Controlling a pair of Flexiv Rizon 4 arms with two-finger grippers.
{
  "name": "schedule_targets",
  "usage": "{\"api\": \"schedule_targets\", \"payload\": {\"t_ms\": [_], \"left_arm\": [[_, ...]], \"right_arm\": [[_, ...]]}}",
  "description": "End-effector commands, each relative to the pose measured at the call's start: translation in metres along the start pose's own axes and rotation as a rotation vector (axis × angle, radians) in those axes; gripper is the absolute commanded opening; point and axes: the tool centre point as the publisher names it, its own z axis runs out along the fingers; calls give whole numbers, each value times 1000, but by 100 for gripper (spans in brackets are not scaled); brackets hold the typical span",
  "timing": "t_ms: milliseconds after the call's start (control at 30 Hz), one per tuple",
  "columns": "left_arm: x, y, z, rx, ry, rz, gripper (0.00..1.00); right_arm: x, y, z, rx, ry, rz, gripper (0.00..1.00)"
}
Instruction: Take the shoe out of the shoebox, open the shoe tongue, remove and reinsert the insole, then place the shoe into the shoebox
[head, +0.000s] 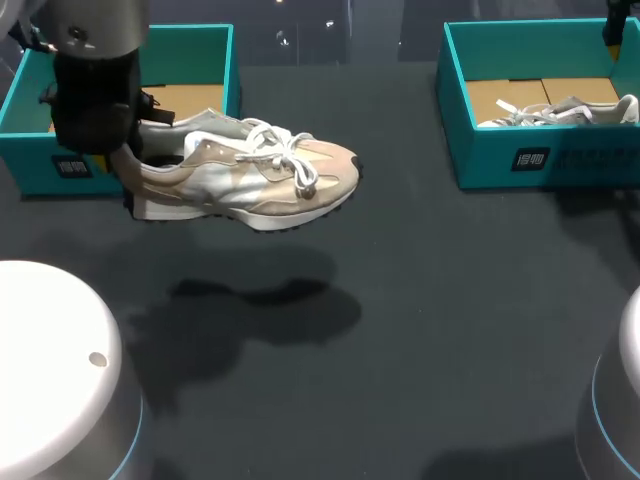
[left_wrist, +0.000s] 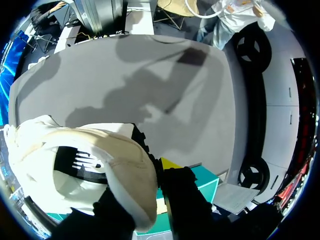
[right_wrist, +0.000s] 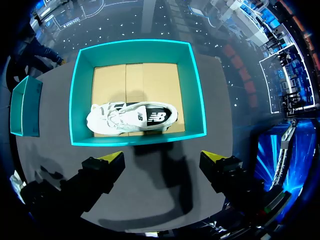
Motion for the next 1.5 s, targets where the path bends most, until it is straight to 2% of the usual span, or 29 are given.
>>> {"api": "schedule_targets", "payload": {"t_ms": [33, 500, 1033, 1300, 1500], "left_arm": [[-17, -1, 5, 4, 25, -14, 0], [-64, -28, 48, 16, 60, 15, 0], [-108, -49, 92, 23, 67, 65, 0], [-134, -52, 109, 24, 43, 59, 0], [-155, -42, 126, 18, 48, 61, 0]], "right_arm": [[0, 0, 0, 0, 0, 0, 100], [0, 0, 0, 0, 0, 0, 100], [0, 0, 0, 0, 0, 0, 100], [0, 0, 0, 0, 0, 0, 100], [0, 0, 0, 0, 0, 0, 100]]}}
